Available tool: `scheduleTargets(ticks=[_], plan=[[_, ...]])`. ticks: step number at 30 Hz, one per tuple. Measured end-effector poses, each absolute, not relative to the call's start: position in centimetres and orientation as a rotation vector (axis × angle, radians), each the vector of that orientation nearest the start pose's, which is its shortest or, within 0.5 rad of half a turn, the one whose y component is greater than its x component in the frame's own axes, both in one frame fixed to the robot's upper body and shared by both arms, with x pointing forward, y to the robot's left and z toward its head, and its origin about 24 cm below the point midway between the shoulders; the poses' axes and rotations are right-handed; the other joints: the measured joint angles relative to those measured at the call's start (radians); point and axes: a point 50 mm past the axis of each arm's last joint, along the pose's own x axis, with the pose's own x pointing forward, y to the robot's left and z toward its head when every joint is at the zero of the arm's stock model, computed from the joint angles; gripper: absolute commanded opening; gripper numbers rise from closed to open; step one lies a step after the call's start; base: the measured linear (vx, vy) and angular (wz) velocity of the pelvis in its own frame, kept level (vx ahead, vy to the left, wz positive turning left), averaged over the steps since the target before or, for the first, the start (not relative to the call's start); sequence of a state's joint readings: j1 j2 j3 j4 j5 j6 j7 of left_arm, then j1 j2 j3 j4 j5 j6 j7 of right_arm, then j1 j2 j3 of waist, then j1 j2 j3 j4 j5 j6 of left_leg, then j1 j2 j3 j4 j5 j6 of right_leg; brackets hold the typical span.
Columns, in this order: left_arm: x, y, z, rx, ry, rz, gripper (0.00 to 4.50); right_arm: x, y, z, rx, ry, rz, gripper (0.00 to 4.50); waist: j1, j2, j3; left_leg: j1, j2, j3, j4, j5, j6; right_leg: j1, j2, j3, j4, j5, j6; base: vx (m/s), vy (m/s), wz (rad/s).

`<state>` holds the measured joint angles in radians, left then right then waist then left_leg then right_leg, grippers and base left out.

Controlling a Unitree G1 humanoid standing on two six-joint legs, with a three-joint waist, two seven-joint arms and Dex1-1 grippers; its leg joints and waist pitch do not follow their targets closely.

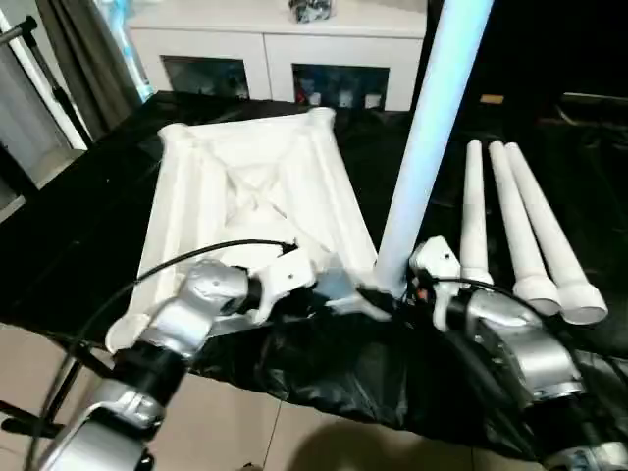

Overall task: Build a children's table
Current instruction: Rotate leg to tighten

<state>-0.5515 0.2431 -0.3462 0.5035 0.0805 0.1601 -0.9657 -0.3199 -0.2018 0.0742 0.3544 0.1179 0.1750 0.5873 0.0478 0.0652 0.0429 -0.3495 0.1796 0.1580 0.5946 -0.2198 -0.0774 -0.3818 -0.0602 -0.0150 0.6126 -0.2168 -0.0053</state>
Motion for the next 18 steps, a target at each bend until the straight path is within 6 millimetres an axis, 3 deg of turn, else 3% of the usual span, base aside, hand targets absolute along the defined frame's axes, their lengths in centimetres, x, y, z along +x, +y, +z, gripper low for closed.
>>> scheduleTargets(ticks=[3,6,7,8,9,14,18], plan=[[31.2,7.1,4.1,0.391,0.381,-1.161,0.0,30.7,-13.2,2.9,-0.03,0.235,0.47,2.77,-0.005,0.001,-0.001,0.0,0.0,0.0,-0.001,0.0,0.0,0.0,0.0,0.001,-0.001,0.001,0.002,0.0,0.0,0.0],[31.3,6.6,4.1,0.384,0.374,-1.137,0.0,30.9,-12.8,2.9,-0.016,0.22,0.392,2.77,-0.008,0.002,-0.002,0.0,0.0,0.0,-0.002,0.0,0.0,0.0,0.0,0.0,-0.001,0.002,0.003,0.0,0.0,0.0],[31.3,6.5,4.1,0.382,0.372,-1.137,0.0,30.9,-12.8,2.9,-0.017,0.216,0.387,2.77,-0.008,0.002,-0.002,-0.001,0.0,0.0,-0.002,0.0,0.0,0.0,0.0,0.0,-0.002,0.002,0.003,0.0,0.0,0.0],[31.3,6.5,4.1,0.383,0.369,-1.138,0.0,31.0,-12.8,2.9,-0.018,0.212,0.386,3.32,-0.008,0.003,-0.002,-0.001,0.0,0.0,-0.002,0.0,0.0,0.0,0.0,0.0,-0.002,0.002,0.003,0.0,0.0,0.0],[31.2,6.5,4.1,0.383,0.367,-1.139,0.0,31.0,-12.8,2.8,-0.018,0.211,0.386,3.46,-0.008,0.003,-0.002,-0.001,0.0,0.0,-0.002,0.0,0.0,0.0,0.0,0.0,-0.002,0.002,0.003,0.0,0.0,0.0],[31.1,6.9,4.1,0.408,0.344,-1.15,0.0,30.9,-12.8,2.9,-0.015,0.205,0.446,3.9,-0.011,0.004,-0.002,-0.001,0.0,0.0,-0.003,0.0,0.0,-0.001,0.0,0.0,-0.003,0.001,0.003,0.0,0.0,0.0],[30.8,7.2,4.2,0.419,0.336,-1.187,0.0,30.6,-13.3,3.2,-0.051,0.207,0.544,4.01,-0.011,0.004,-0.002,-0.003,0.0,0.0,-0.004,0.0,0.0,-0.002,0.0,0.0,-0.003,0.0,0.004,0.0,0.0,0.0]])
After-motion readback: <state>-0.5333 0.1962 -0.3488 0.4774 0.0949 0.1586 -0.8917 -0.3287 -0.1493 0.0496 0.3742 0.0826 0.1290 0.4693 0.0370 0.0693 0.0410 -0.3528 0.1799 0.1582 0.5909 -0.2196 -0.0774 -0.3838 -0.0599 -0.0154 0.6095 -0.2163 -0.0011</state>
